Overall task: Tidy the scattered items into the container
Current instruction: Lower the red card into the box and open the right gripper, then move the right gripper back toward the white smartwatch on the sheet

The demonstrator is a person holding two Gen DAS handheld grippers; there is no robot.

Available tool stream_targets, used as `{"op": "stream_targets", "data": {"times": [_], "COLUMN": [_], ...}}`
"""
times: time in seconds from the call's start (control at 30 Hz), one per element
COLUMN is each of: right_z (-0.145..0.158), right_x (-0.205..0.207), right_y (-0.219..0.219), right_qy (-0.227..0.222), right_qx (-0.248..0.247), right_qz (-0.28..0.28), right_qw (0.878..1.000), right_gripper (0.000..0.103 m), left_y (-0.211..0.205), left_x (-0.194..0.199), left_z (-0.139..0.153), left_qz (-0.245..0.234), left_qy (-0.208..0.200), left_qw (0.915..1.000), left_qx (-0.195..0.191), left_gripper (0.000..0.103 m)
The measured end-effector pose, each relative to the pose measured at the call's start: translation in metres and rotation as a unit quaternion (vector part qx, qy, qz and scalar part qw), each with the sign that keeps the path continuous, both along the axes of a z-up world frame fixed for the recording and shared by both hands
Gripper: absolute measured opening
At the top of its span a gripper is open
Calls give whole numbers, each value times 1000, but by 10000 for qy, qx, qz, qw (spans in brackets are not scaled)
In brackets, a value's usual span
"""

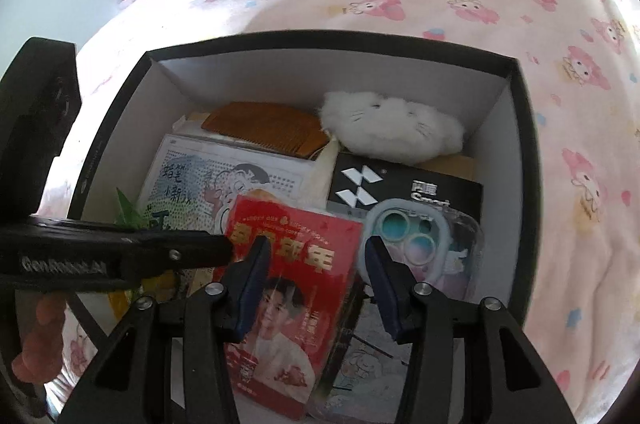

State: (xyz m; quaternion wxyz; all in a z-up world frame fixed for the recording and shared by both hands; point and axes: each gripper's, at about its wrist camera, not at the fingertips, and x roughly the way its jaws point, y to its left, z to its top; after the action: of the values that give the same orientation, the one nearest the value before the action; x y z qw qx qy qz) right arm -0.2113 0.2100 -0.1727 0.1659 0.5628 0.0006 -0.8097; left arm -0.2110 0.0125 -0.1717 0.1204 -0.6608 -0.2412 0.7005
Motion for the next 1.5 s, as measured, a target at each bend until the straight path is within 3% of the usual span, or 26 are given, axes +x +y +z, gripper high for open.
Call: {"op": "stream_targets", "data": {"times": [0.07,0.27,0.37,0.43,0.53,0.6,0.67,0.8,0.9,1.03,1.1,1.33,1.5], "right_z": [6,5,0,-2,-3,-3,2,33,56,76,86,123,141], "right_x": [1,-4,-4,-3,-1,0,3,18,35,61,77,134,169], "right_y": [5,2,2,3,3,5,9,10,10,3,-4,-20,-40], "right_qy": [179,307,176,93,61,-16,-51,575,916,1167,1320,1689,1885], "right_qx": [95,240,286,282,281,132,-104,158,81,-79,-36,-135,-170], "right_qz": [-138,-154,-136,-150,-120,-191,-349,-511,-669,-861,-860,-949,-883], "right_qw": [9997,9991,9993,9994,9995,9997,9993,9969,9935,9894,9875,9810,9779], "right_gripper": [45,44,44,44,44,44,44,44,44,44,44,44,44], "left_y": [1,24,31,62,69,61,59,55,56,54,52,31,7], "left_x": [-6,-40,-55,-65,-58,-48,-37,-12,13,42,60,115,152], "left_z": [8,16,9,-11,-9,-8,6,36,60,85,98,137,151], "left_qz": [-50,-393,-420,-434,-513,-584,-629,-651,-719,-792,-818,-806,-709], "left_qy": [154,467,379,358,359,368,648,1215,1621,1972,2164,2590,2701], "left_qw": [9996,9975,9977,9974,9969,9969,9942,9868,9792,9729,9670,9565,9555], "left_qx": [-222,-369,-386,-451,-470,-388,-584,-855,-987,-912,-1067,-1070,-954], "left_gripper": [20,20,20,20,20,20,21,22,24,25,25,25,25]}}
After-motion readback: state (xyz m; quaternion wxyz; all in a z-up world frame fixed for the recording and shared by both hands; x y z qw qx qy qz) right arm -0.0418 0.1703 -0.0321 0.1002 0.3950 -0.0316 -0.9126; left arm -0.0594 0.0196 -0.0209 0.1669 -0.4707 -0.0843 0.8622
